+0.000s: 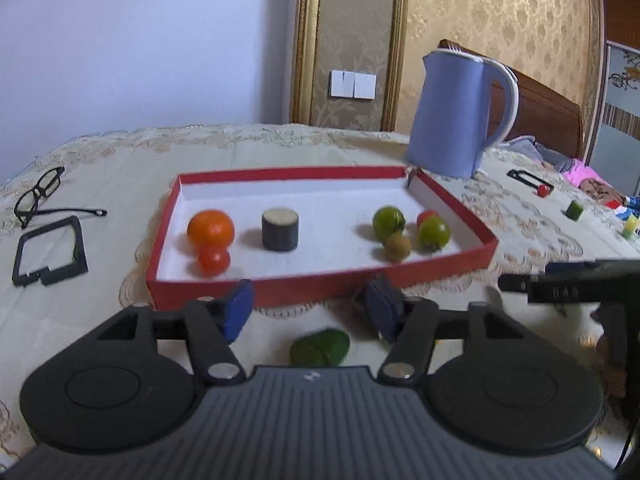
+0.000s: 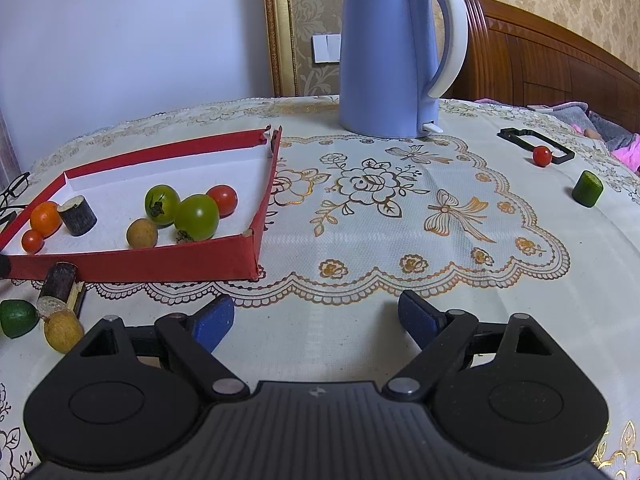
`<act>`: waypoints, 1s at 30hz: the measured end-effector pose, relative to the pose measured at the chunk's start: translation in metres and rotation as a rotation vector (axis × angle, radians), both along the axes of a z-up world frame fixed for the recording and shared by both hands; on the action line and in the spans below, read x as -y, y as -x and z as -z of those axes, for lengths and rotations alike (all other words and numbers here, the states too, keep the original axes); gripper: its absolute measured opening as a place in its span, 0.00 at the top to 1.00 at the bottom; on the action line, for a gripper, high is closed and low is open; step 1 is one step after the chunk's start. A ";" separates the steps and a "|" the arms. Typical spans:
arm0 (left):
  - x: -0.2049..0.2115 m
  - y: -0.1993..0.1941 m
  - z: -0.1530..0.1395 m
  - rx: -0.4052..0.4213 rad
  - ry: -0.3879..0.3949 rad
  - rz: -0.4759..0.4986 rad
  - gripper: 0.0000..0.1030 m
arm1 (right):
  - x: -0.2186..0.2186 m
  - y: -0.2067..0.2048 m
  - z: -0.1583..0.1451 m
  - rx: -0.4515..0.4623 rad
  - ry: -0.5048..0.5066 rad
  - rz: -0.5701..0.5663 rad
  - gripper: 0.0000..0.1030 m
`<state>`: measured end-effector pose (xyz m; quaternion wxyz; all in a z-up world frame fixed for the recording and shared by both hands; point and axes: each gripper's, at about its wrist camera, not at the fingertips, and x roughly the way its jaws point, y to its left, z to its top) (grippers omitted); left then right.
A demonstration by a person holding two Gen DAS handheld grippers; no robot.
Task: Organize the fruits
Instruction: 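Carry the green fruit into the tray and open the left tool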
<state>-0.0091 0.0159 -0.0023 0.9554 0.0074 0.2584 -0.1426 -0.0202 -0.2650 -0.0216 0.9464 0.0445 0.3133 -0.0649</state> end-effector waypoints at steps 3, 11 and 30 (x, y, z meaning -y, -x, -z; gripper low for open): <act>0.010 0.000 0.009 -0.013 -0.058 0.007 0.42 | -0.001 0.000 0.000 -0.001 0.003 0.000 0.13; 0.009 -0.002 0.027 -0.057 -0.076 0.059 0.68 | -0.001 0.000 0.000 -0.001 0.003 0.000 0.13; 0.027 -0.051 -0.018 0.071 -0.009 0.023 0.69 | -0.001 0.000 0.000 -0.001 0.004 0.000 0.13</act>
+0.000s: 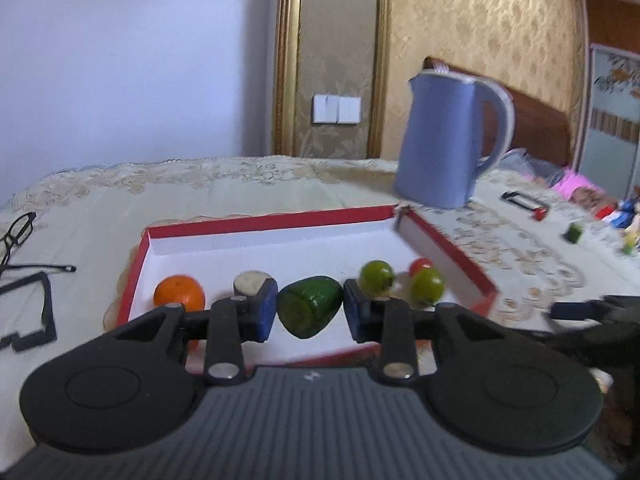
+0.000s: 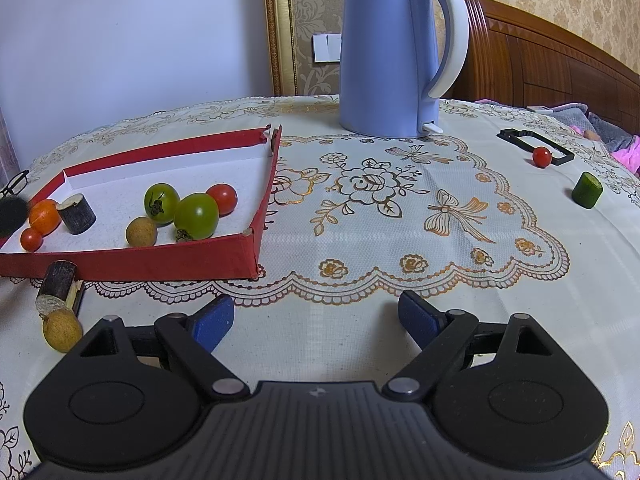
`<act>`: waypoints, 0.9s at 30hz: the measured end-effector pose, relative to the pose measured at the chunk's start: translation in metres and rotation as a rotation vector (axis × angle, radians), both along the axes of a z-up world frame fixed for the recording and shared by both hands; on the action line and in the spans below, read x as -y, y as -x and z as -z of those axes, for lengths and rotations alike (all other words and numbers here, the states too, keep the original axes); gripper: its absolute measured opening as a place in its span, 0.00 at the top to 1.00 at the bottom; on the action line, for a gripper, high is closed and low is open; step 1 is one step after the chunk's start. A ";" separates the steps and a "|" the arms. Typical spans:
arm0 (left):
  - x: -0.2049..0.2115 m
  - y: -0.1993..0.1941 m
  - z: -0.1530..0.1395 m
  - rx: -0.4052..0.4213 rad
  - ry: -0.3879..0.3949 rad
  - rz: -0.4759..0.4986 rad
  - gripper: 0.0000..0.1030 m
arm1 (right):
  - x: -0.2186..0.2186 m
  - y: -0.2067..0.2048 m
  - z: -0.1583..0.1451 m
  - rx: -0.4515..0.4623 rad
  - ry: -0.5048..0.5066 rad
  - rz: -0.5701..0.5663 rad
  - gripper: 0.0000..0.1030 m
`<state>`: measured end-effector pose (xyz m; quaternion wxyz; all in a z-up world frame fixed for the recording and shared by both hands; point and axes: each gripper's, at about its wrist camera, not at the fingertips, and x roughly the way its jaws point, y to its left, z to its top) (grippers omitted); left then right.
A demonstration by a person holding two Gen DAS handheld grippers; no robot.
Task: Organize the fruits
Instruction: 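Carry the green fruit into the tray and open the left tool, then grasp the brown round fruit beside the tray with the right tool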
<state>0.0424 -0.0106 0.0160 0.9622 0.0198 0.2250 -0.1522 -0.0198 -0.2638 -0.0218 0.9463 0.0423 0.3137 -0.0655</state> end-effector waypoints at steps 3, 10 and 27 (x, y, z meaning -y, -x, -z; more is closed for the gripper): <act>0.013 -0.027 0.008 -0.055 -0.024 -0.013 0.69 | 0.000 0.000 0.000 0.000 0.000 0.000 0.13; 0.036 -0.053 0.034 -0.126 -0.145 -0.074 0.69 | 0.000 0.000 0.000 0.000 0.000 0.000 0.13; 0.012 -0.017 0.023 -0.026 -0.116 -0.132 0.23 | -0.001 0.000 0.000 -0.001 0.004 0.000 0.13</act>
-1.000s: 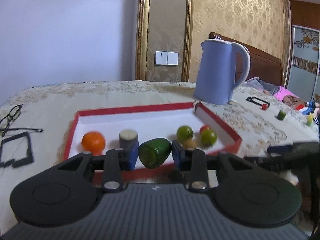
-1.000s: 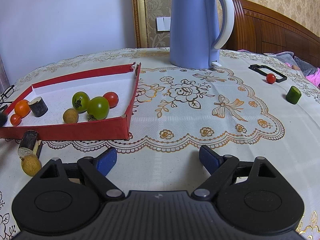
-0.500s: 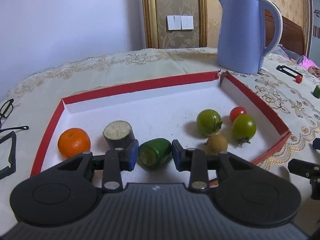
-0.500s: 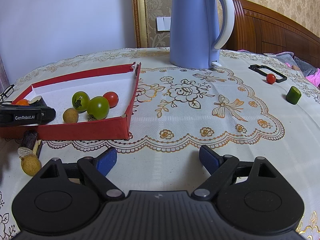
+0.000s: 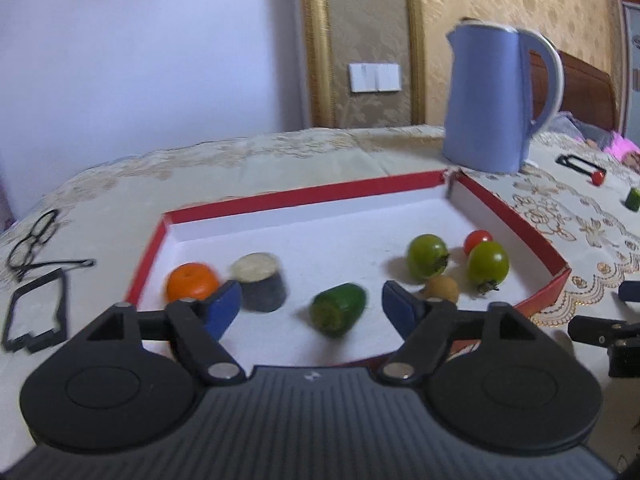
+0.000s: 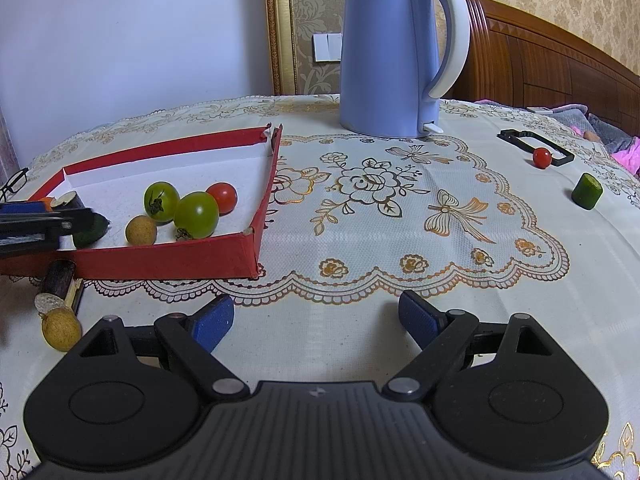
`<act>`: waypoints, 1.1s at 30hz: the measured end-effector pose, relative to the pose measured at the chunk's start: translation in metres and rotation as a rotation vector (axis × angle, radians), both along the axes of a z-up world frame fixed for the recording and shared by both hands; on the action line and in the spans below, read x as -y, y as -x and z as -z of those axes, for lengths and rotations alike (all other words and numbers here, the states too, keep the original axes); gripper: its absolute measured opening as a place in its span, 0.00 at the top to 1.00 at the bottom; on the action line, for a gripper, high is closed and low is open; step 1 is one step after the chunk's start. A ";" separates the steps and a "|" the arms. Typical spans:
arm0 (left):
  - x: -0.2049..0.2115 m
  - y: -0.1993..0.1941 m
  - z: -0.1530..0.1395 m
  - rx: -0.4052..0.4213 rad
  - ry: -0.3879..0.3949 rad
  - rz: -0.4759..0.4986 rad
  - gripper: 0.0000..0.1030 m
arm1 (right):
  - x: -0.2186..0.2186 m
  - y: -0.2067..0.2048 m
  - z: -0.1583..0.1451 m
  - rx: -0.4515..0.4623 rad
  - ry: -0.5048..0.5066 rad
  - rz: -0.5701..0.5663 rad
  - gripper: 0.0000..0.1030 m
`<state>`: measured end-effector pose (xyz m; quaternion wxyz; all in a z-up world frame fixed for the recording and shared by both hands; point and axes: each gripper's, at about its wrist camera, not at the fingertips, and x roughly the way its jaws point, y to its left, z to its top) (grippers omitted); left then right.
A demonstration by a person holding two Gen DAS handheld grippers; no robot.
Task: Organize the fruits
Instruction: 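Grasp the brown round fruit beside the tray with the right tool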
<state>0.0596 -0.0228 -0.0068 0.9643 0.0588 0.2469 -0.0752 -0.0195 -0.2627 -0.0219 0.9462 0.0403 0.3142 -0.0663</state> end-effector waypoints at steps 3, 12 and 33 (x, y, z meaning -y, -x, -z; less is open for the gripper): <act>-0.019 0.011 -0.001 0.005 0.031 -0.039 0.21 | 0.000 0.000 0.001 -0.004 0.006 -0.003 0.12; -0.068 0.031 0.000 -0.010 0.092 -0.149 0.16 | -0.003 -0.001 0.001 -0.010 0.021 -0.009 0.10; -0.091 0.031 0.025 -0.127 0.145 -0.158 0.07 | -0.119 0.022 0.000 0.023 0.062 -0.428 0.54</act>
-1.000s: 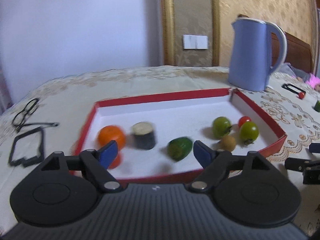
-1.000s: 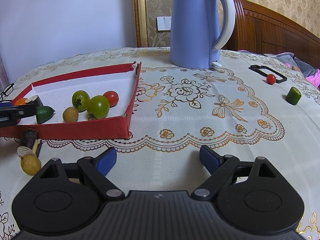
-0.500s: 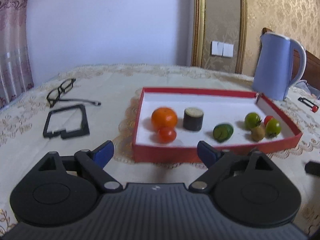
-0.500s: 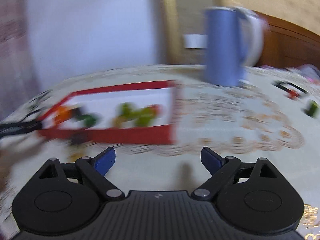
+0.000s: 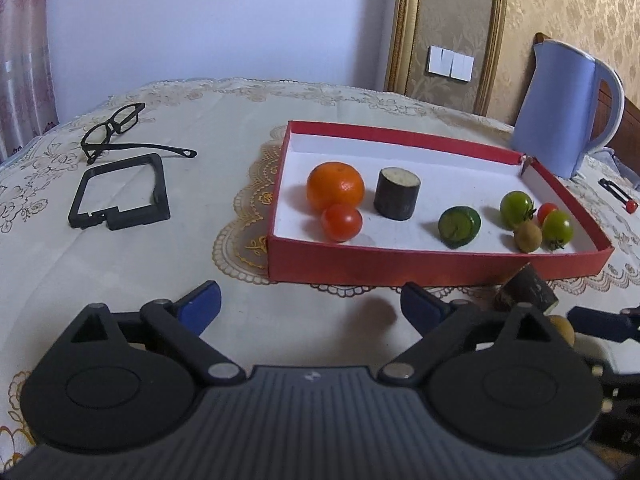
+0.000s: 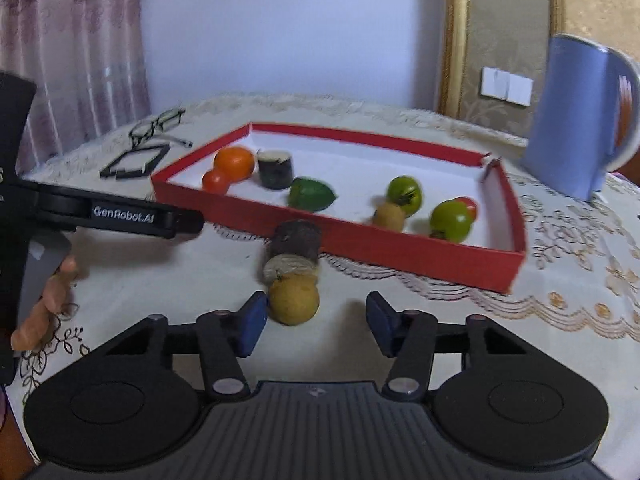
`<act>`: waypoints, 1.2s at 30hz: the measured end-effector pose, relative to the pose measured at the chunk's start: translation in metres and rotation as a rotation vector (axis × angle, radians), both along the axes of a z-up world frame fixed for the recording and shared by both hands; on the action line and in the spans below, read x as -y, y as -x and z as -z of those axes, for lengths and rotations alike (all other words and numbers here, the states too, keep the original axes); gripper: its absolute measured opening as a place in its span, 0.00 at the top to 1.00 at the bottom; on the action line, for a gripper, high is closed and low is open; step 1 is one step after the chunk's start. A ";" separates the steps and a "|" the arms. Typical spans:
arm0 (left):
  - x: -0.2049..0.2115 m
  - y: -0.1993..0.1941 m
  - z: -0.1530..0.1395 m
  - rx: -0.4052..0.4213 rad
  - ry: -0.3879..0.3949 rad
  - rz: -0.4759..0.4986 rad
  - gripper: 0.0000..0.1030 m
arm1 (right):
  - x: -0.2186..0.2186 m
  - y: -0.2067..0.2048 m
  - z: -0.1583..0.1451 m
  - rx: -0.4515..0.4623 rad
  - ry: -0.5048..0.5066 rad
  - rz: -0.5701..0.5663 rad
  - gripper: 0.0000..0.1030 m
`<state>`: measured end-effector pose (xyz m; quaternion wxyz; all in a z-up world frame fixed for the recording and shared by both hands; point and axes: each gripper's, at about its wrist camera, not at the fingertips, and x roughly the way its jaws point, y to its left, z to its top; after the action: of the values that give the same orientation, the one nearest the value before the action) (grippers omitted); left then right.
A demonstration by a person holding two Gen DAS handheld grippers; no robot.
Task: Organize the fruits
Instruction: 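Grasp the brown round fruit beside the tray with the right tool, then lower the brown round fruit into the tray, open right tool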
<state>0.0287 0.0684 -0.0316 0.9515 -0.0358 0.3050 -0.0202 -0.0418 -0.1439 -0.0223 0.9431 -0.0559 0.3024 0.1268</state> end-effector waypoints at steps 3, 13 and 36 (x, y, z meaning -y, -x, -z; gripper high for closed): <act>-0.003 -0.001 0.001 -0.004 0.022 0.006 0.05 | -0.003 0.002 -0.002 0.028 -0.007 -0.009 0.70; -0.003 -0.001 0.000 -0.008 0.031 0.014 0.01 | 0.000 0.017 -0.011 0.128 0.003 0.012 0.74; -0.002 -0.002 0.001 -0.011 0.026 0.019 0.00 | 0.065 -0.073 -0.009 0.094 0.048 0.290 0.71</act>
<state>0.0305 0.0702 -0.0323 0.9489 -0.0456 0.3105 -0.0328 0.0308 -0.2085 -0.0133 0.9629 -0.0400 0.2659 -0.0209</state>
